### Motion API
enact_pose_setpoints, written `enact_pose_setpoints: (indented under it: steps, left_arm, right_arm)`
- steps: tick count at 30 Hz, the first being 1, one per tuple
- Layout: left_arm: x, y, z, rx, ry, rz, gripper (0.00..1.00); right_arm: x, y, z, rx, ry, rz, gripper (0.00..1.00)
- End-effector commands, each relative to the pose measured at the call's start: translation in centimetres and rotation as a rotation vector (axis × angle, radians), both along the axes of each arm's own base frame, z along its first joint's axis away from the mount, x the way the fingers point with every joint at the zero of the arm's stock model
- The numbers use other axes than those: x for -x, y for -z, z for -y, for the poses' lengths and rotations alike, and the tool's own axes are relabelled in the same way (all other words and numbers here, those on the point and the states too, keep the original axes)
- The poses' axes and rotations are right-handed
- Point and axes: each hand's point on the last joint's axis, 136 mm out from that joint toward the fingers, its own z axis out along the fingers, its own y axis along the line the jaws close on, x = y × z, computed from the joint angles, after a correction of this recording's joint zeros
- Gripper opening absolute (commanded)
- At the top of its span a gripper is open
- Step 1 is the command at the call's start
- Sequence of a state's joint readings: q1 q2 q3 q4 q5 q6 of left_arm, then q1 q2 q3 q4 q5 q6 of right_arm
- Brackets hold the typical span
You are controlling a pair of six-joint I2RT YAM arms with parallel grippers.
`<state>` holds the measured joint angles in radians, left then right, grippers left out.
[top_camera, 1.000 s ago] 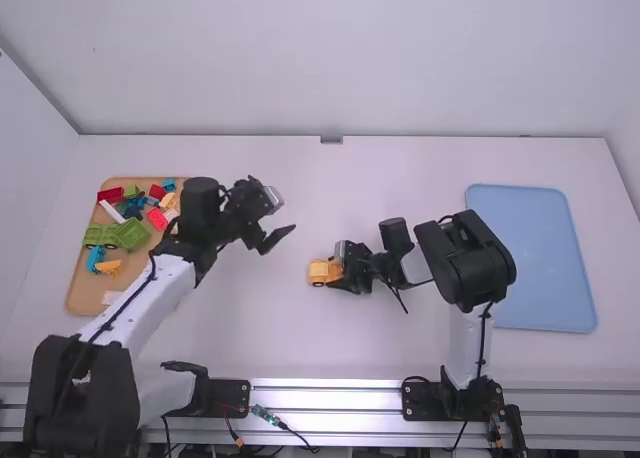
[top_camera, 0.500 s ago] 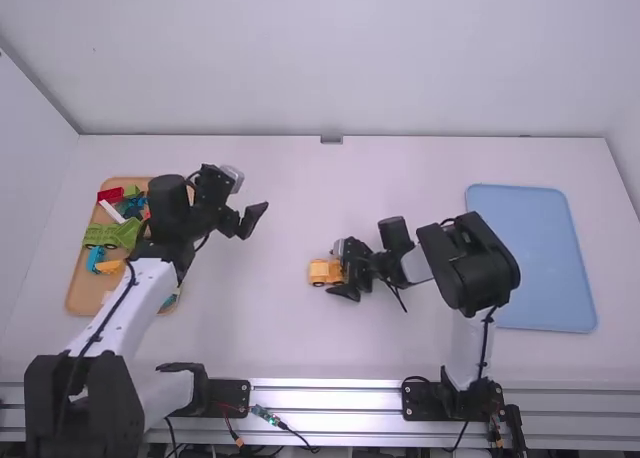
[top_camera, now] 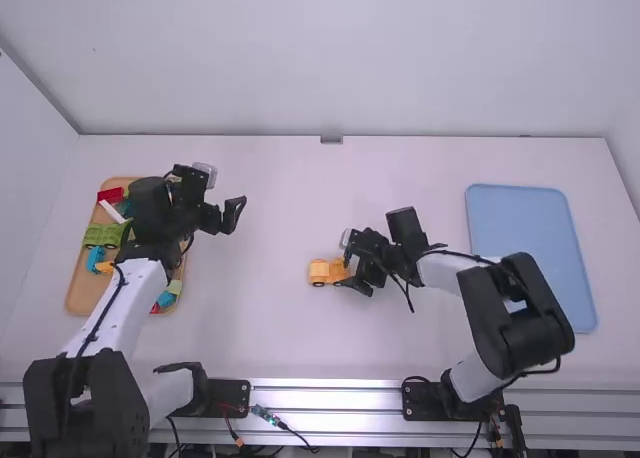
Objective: Assemble lego blocks to make yellow taxi
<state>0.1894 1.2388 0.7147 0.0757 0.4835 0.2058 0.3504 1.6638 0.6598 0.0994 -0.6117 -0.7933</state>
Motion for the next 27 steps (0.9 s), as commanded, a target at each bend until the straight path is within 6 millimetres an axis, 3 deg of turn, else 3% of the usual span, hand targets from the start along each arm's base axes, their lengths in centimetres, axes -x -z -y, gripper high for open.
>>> enact_pose_setpoints:
  steps: [1, 3, 7, 9, 11, 16, 20, 25, 27]
  left_arm:
    - [-0.9, -0.7, -2.7, -0.015, -0.118, -0.023, 0.99]
    - [-1.2, -0.8, -3.5, -0.012, -0.141, -0.064, 0.99]
    - [-3.4, -1.7, -7.4, 0.009, -0.276, -0.203, 0.99]
    - [-4.2, -1.8, -8.4, 0.0, -0.302, -0.238, 0.99]
    - [-6.0, -1.8, -10.3, -0.045, -0.31, -0.301, 0.99]
    - [-8.3, -1.5, -12.8, -0.115, -0.248, -0.421, 0.99]
    - [-9.8, -0.3, -15.4, -0.204, -0.18, -0.505, 0.99]
    - [-9.8, 1.6, -18.1, -0.272, -0.191, -0.584, 0.99]
    - [-9.6, 2.7, -19.6, -0.309, -0.218, -0.614, 0.93]
  right_arm:
    - [-1.1, -2.0, 0.8, 0.023, 0.084, 0.051, 0.99]
    - [-1.4, -3.2, 1.0, 0.018, 0.12, 0.067, 0.99]
    - [-1.2, -6.0, 1.2, 0.011, 0.156, 0.117, 0.99]
    - [-1.0, -6.7, 1.3, 0.013, 0.158, 0.131, 0.99]
    - [-0.9, -7.6, 1.8, 0.029, 0.176, 0.158, 0.99]
    - [-1.1, -9.3, 2.7, 0.048, 0.216, 0.214, 0.99]
    - [-0.7, -10.6, 2.3, 0.027, 0.204, 0.249, 0.99]
    - [-0.7, -10.8, 2.3, 0.024, 0.205, 0.255, 0.99]
    - [-0.6, -10.7, 2.3, 0.027, 0.203, 0.25, 0.99]
